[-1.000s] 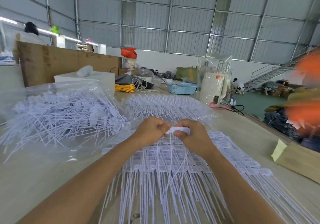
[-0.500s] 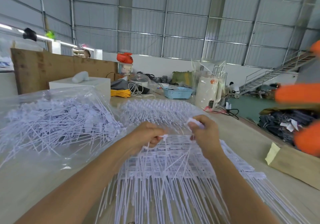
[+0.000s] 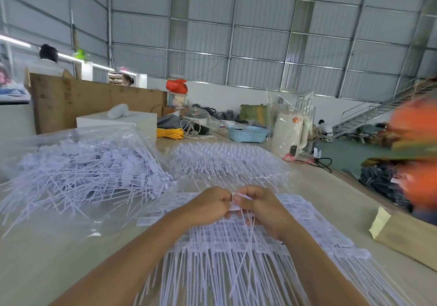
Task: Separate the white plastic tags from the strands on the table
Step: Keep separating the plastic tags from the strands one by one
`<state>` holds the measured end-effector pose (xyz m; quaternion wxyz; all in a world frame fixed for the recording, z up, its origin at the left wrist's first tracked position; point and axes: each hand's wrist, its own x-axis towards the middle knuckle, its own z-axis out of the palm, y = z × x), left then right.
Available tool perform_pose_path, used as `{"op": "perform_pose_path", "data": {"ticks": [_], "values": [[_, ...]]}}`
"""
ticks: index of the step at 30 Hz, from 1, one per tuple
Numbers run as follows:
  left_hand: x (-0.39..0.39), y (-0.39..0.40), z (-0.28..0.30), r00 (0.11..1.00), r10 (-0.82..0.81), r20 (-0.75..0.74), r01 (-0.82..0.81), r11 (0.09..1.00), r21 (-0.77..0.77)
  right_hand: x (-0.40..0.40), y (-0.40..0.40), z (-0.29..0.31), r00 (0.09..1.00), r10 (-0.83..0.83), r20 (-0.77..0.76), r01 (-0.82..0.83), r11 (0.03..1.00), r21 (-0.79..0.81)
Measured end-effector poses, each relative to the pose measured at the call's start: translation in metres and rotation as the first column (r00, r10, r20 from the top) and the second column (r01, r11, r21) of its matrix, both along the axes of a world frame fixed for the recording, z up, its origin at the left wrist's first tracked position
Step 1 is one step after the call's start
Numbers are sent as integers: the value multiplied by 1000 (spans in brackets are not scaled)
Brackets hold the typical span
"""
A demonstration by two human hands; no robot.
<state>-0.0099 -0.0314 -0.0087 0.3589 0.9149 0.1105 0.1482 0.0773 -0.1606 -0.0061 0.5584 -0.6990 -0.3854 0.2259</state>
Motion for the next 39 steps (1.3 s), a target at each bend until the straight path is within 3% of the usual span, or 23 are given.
{"op": "perform_pose_path", "data": {"ticks": [5,10,14,18,25,30,39], "values": [[0,3,-3,998,-4,62,-2,996,86,3,-3,1,996,-1,91,4,1000,-31],[-3,7,-2,989,16,148,2,992,-125,7,-1,3,985,-59,160,53,998,45],[-5,13,2,991,46,123,-37,997,-74,13,-2,5,977,-151,148,129,980,150],[-5,13,-2,991,65,120,-54,994,-93,13,-3,2,973,-99,207,87,994,68],[-1,14,-6,986,108,126,-127,980,152,10,-5,-2,943,26,331,21,990,-138],[3,13,-9,978,123,169,-147,979,138,9,-3,0,905,-15,425,75,989,-125],[5,11,-11,977,117,177,-133,988,83,5,-4,0,896,-53,441,101,991,-85]]}}
